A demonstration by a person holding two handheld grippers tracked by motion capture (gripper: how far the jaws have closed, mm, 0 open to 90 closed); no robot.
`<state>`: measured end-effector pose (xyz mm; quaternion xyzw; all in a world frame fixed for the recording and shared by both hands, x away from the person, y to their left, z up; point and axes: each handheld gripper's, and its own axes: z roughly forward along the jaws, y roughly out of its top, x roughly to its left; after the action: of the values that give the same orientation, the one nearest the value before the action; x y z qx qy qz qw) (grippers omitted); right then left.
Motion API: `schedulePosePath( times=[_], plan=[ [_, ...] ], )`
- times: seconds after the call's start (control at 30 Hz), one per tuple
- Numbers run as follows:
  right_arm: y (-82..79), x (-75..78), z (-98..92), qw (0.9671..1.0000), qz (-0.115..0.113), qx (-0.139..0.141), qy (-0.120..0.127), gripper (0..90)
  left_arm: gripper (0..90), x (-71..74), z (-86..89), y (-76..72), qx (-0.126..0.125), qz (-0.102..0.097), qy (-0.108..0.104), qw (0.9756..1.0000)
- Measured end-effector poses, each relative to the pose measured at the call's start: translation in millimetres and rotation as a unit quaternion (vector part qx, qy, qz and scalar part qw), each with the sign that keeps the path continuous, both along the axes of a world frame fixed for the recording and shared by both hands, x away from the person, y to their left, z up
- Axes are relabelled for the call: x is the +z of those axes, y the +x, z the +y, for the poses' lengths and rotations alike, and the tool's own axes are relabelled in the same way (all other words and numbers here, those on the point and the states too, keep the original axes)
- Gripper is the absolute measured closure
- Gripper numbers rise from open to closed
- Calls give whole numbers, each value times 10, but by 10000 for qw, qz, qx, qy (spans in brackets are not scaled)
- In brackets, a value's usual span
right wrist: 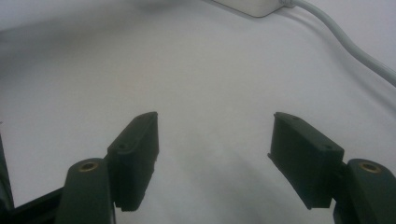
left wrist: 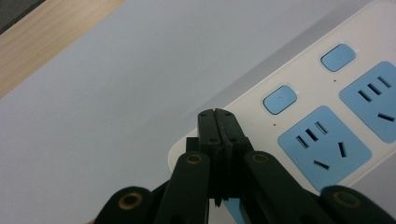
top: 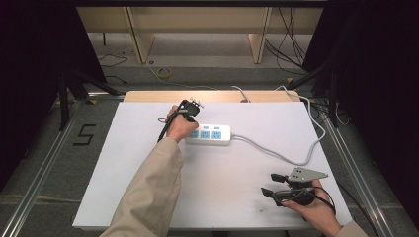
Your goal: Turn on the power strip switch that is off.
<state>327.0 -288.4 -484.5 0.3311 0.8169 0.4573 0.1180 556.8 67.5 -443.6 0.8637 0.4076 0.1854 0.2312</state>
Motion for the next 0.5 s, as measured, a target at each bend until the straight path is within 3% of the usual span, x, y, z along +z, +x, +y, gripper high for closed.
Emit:
schedulePosePath(
  times=[0.27, 0.5],
  plan=[
    [0, 0, 4, 10000, -8, 12, -8, 333, 899, -2, -26, 5, -42, 4, 136, 9999],
    [2, -2, 9, 10000, 0, 32, -15, 333, 900, -10, -27, 18, -8, 54, 66, 10000]
  ],
)
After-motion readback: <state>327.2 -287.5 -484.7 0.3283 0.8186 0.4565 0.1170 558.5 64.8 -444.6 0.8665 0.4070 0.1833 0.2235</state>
